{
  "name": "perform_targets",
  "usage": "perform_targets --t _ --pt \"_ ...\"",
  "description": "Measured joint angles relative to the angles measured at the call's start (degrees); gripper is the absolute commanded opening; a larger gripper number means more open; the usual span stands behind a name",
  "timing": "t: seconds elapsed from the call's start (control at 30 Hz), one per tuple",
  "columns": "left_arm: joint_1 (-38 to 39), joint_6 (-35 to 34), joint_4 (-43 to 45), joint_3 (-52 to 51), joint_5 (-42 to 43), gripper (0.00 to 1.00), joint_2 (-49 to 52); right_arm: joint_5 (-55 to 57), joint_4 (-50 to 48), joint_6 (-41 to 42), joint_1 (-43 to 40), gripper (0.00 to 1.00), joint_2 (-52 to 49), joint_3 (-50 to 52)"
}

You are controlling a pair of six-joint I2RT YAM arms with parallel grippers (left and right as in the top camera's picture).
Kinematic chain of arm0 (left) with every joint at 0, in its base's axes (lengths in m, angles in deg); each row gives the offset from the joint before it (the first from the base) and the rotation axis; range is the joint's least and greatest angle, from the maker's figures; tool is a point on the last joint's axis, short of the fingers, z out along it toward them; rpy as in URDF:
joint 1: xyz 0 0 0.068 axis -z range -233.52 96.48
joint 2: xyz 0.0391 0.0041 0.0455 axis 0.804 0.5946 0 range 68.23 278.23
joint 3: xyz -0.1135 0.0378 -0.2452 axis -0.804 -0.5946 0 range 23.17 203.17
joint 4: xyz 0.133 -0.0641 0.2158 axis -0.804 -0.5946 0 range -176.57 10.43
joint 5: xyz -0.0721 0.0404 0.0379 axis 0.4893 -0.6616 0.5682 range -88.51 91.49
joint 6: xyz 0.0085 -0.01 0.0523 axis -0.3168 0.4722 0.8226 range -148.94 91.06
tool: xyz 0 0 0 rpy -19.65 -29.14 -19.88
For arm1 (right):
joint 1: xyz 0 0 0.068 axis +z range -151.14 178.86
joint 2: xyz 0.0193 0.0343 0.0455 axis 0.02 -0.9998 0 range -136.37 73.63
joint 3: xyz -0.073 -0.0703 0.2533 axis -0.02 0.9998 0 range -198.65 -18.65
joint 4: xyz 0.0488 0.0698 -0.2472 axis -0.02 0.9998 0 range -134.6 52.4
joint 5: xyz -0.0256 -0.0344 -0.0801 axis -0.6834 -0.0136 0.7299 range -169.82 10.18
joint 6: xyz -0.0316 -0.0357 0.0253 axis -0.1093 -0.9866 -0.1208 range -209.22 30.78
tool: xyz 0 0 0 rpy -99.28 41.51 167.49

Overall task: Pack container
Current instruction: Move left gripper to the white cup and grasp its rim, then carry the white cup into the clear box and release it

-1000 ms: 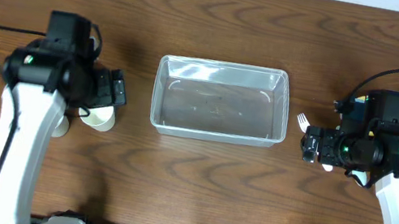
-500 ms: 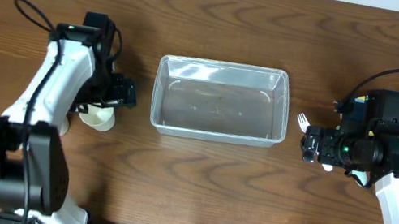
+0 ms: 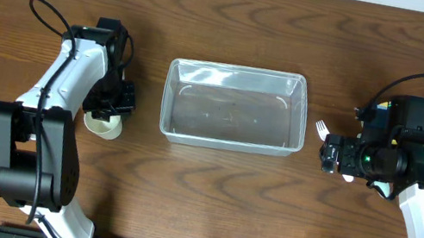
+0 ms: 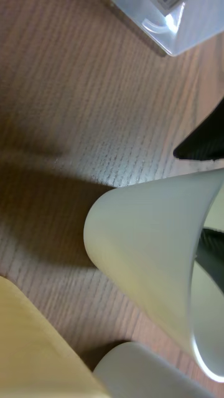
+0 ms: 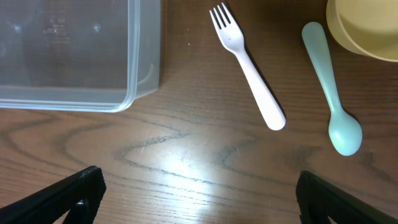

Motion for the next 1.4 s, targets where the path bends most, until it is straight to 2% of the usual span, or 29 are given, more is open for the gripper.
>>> perform_targets --t 0.17,0.3,0.57,0.7,0.9,1.13,1.27,1.4 --pt "0.0 0.0 -0.6 0.0 0.0 0.19 0.0 0.0 0.0 0.0 0.0 0.99 0.0 0.0" --pt "0.0 0.0 -0.9 0.0 0.0 0.06 0.0 0.0 0.0 0.0 0.0 0.99 0.0 0.0" --pt "0.2 0.0 -1.1 0.0 0.0 0.06 0.0 0.0 0.0 0.0 0.0 0.99 0.0 0.0" --pt "1.5 0.0 -3.9 0.1 0.0 0.06 -1.0 0.0 0.0 0.0 0.0 0.99 0.0 0.0" --pt "8.6 0.0 -10.9 5.7 0.0 0.06 -7.6 1.2 0.0 0.0 0.0 0.99 0.0 0.0" --pt "19.1 0.0 -11.1 20.1 0.0 0.06 -17.2 1.6 0.0 0.0 0.0 0.99 0.0 0.0" --pt "22.5 0.0 -7.0 23.3 0.0 0.06 -17.9 1.6 0.0 0.0 0.0 0.99 0.0 0.0" --pt "24.0 0.2 -5.2 23.3 0.0 0.06 -13.9 1.7 0.0 0.0 0.0 0.99 0.0 0.0"
